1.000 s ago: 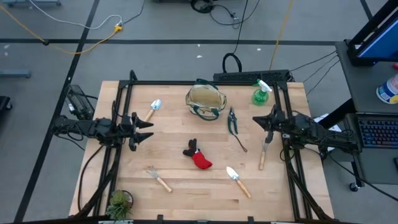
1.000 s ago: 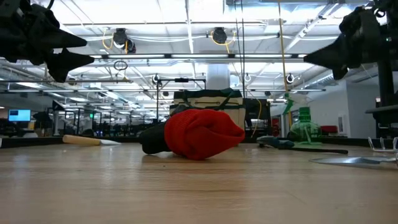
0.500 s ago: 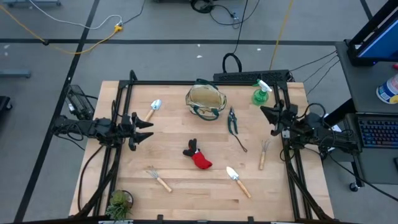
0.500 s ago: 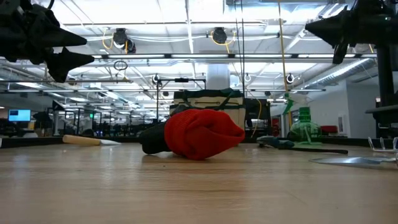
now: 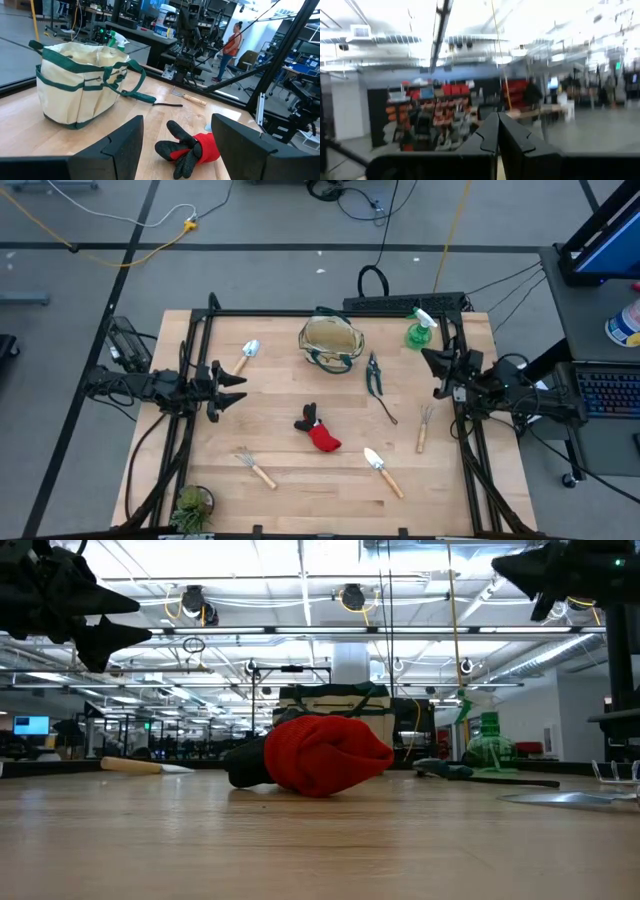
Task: Pick & Place Garden tools in Gardening bag
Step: Put the green spray bottle into the green gardening bag
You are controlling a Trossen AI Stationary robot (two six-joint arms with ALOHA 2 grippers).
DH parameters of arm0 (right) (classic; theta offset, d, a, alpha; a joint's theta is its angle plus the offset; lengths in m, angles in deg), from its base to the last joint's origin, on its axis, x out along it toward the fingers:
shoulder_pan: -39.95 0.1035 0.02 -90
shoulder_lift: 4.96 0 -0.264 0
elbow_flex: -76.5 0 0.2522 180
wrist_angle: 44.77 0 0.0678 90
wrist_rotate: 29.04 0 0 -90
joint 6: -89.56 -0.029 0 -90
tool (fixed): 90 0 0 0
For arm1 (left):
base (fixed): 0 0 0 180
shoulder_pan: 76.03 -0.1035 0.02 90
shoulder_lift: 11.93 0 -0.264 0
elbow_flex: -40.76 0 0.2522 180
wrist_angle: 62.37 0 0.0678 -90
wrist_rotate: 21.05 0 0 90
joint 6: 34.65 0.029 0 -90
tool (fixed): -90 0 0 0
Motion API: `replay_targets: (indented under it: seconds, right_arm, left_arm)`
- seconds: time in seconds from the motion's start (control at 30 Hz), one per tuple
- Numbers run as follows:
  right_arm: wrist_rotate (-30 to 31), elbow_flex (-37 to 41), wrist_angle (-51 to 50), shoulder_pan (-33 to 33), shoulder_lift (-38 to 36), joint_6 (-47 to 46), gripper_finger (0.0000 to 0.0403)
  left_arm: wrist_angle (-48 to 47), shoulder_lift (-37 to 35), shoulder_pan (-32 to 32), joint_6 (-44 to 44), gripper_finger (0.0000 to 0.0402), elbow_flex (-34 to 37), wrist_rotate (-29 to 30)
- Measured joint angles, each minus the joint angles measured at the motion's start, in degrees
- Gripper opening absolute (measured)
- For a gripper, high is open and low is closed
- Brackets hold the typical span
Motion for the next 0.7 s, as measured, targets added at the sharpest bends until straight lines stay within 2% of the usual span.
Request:
replay_targets:
  seconds: [0.07,0.17,0.47,0.6,0.7]
  right_arm:
    - [1.6,-1.0,2.6,0.0,2.7,2.7,0.0000]
    - [5.6,-5.1,-1.1,0.0,7.5,5.8,0.0000]
    - [19.2,-27.2,-30.8,-1.4,25.0,6.4,0.0000]
    - [26.6,-35.4,-42.2,-4.7,32.0,0.1,0.0002]
    - [27.6,-39.9,-50.2,-8.7,36.0,-2.6,0.0008]
  left_arm:
    - [0.0,0.0,0.0,-0.1,0.0241,0.0,0.0]
    - [0.0,0.0,0.0,-0.1,0.0241,0.0,0.0]
    - [0.1,0.0,0.0,-0.1,0.0241,0.0,0.0]
    - [0.1,0.0,0.0,0.0,0.0241,0.0,0.0]
    - [0.1,0.0,0.0,0.4,0.0241,0.0,0.0]
